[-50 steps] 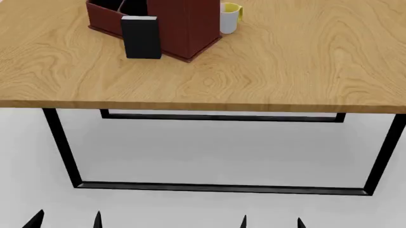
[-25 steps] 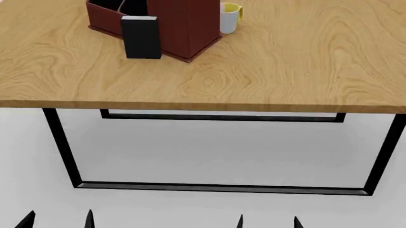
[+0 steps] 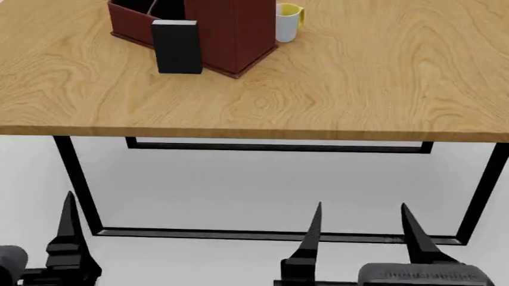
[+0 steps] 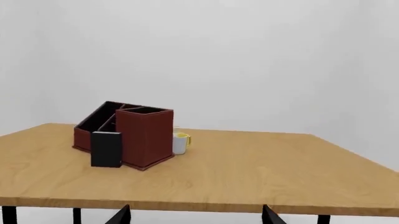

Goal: Pick up the book and place it in the front compartment of the caddy.

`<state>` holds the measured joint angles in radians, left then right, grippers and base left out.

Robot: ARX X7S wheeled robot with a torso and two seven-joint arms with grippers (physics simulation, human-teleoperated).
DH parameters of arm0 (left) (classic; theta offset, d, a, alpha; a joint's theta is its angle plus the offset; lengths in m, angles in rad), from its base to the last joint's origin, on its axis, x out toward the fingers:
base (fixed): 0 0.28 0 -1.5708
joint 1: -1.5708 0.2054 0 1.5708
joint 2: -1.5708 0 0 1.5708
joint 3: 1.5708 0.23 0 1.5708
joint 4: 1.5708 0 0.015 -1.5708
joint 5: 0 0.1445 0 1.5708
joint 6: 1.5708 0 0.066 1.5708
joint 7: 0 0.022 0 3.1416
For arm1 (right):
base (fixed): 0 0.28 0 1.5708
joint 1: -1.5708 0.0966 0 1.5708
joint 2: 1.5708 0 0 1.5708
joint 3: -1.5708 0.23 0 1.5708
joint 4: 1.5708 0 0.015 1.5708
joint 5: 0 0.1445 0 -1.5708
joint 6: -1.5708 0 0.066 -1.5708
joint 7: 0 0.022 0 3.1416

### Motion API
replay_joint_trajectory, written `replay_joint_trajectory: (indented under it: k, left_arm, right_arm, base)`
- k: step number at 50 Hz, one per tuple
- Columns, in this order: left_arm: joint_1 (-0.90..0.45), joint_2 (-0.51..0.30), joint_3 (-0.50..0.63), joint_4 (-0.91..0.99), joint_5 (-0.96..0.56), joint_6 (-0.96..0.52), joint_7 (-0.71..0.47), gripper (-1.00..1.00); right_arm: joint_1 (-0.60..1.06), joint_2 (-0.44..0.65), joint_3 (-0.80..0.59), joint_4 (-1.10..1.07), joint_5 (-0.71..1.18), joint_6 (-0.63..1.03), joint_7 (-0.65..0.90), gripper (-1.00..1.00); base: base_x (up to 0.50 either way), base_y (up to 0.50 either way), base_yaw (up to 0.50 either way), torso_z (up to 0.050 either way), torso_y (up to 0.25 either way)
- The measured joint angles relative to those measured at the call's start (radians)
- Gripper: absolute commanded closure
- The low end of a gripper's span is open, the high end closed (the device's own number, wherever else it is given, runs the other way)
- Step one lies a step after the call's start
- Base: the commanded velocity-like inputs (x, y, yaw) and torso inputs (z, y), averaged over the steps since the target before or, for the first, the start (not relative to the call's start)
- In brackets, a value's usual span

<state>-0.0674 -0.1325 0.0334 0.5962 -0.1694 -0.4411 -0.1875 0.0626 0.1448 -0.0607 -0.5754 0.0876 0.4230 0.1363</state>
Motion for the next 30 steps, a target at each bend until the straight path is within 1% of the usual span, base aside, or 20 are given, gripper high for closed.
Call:
replay_joint_trajectory:
  k: [7, 14, 30]
  left_arm:
    - [-0.038, -0.007, -0.017, 0.145, -0.038, -0.133, -0.03, -1.0]
    - [-0.044, -0.01, -0.034, 0.244, -0.068, -0.204, -0.053, -1.0]
    - [-0.04, -0.018, -0.053, 0.34, -0.106, -0.255, -0.086, -1.0]
  right_arm:
    - [0.018, 0.017, -0.001, -0.149, -0.005, 0.122, 0.026, -1.0]
    - [0.03, 0.028, -0.004, -0.226, -0.011, 0.186, 0.047, -1.0]
    - [0.045, 0.04, -0.011, -0.285, -0.011, 0.242, 0.07, -1.0]
  base:
    - [0.0, 0.0, 0.0, 0.0, 0.0]
    - [0.0, 0.0, 0.0, 0.0, 0.0]
    - [0.24, 0.09, 0.0, 0.0, 0.0]
